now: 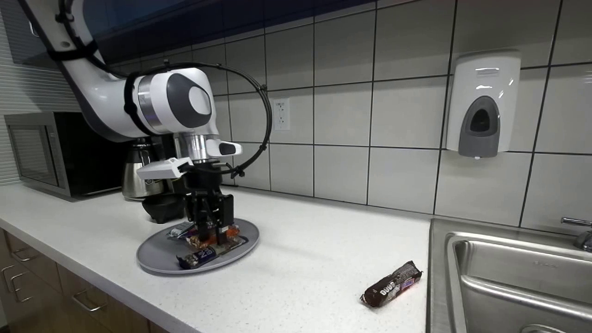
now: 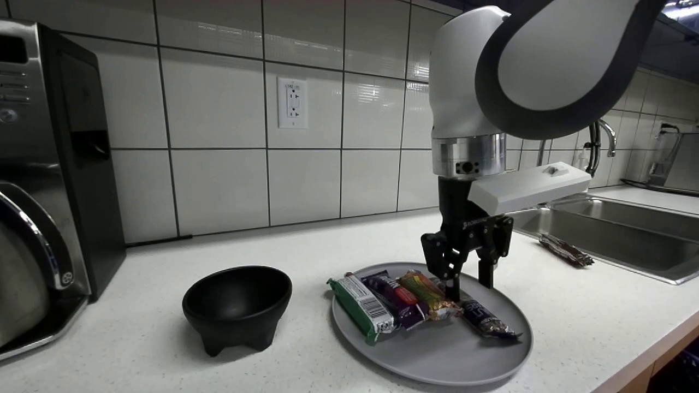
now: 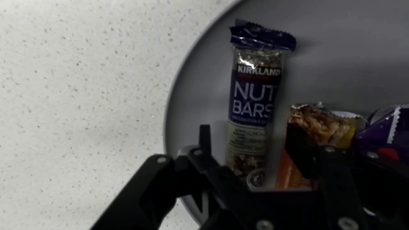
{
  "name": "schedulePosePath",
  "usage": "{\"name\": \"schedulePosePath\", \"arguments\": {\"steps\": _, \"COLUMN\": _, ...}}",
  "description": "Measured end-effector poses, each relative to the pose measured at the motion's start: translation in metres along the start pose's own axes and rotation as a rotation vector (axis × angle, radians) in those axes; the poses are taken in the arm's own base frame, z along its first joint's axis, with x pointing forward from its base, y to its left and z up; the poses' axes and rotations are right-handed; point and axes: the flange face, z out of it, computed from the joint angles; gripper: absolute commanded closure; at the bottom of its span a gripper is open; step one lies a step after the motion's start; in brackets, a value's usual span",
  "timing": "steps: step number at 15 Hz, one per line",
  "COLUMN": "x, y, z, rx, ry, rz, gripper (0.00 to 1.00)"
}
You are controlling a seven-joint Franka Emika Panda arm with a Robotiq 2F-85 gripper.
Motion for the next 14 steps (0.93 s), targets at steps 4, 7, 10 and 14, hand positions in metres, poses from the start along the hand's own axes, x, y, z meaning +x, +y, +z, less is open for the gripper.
{"name": "schedulePosePath", "arguments": {"steps": 4, "x": 0.002, "y": 0.004, "z": -0.008, "rx": 0.017, "ry": 0.012, "rz": 0.028, "gripper": 0.0}}
{"name": "schedulePosePath", "arguments": {"steps": 7, "x": 0.005, "y": 0.011, "z": -0.017, "rx": 0.048, "ry": 0.017, "rz": 0.083, "gripper": 0.0}}
{"name": "schedulePosePath", "arguments": {"steps": 10, "x": 0.009, "y": 0.024, "z": -0.02, "rx": 0.084, "ry": 0.007, "rz": 0.16, "gripper": 0.0}}
{"name": "schedulePosePath", "arguments": {"steps": 14, "x": 0.014, "y": 0.047, "z": -0.018, "rx": 0.119, "ry": -0.012, "rz": 0.262, "gripper": 0.0}}
